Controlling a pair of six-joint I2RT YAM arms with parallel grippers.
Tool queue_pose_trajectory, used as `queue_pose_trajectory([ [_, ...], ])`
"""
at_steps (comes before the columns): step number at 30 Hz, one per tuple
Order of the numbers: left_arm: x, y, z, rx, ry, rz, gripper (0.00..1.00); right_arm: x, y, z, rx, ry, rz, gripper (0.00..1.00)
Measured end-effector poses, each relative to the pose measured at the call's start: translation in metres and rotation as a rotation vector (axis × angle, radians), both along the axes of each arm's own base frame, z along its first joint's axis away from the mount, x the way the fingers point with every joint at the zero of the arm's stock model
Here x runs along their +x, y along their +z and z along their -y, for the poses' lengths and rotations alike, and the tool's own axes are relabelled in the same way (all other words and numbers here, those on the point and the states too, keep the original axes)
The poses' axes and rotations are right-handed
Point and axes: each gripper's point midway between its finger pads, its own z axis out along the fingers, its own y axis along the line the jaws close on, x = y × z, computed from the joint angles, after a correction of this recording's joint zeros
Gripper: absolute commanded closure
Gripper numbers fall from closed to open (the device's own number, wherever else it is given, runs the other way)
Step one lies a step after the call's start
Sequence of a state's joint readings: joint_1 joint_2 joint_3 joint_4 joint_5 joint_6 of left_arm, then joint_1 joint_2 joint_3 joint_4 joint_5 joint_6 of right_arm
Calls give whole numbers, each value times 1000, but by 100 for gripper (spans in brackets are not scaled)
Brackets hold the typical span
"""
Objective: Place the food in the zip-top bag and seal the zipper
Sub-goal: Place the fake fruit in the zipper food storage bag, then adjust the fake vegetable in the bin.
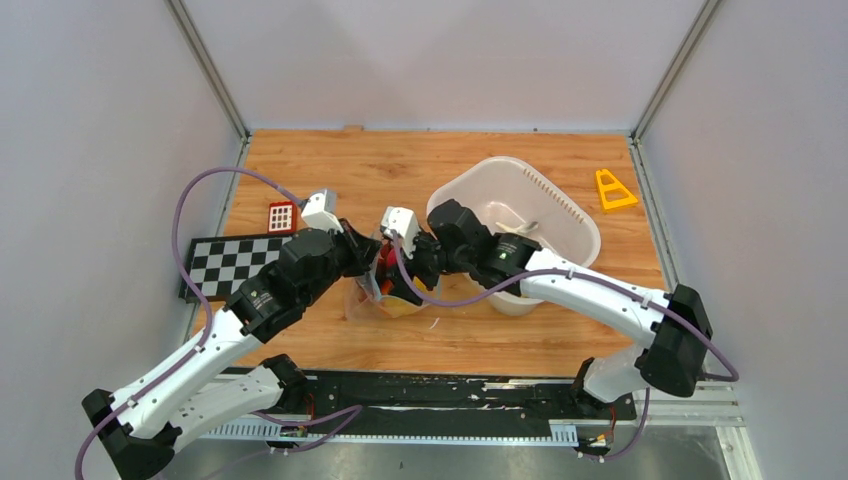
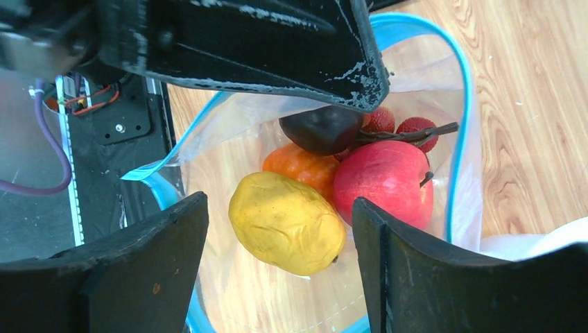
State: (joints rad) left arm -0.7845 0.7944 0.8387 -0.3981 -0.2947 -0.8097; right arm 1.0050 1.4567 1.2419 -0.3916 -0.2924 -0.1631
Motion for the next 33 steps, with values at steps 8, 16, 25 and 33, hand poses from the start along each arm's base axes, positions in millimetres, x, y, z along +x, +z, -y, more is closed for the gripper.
queue_pose_trajectory([
  [8,0,0,-1,2,4,0,100,-7,48,22,142,-36,103,30],
  [16,0,1,-3,2,11,4,100,59,94,98,286,-499,210,29],
  [25,0,1,-5,5,20,6,100,141,-34,240,-83,-1012,-128,18],
  [33,2,-6,-2,20,15,-11,100,113,-86,241,-284,-893,-339,10],
])
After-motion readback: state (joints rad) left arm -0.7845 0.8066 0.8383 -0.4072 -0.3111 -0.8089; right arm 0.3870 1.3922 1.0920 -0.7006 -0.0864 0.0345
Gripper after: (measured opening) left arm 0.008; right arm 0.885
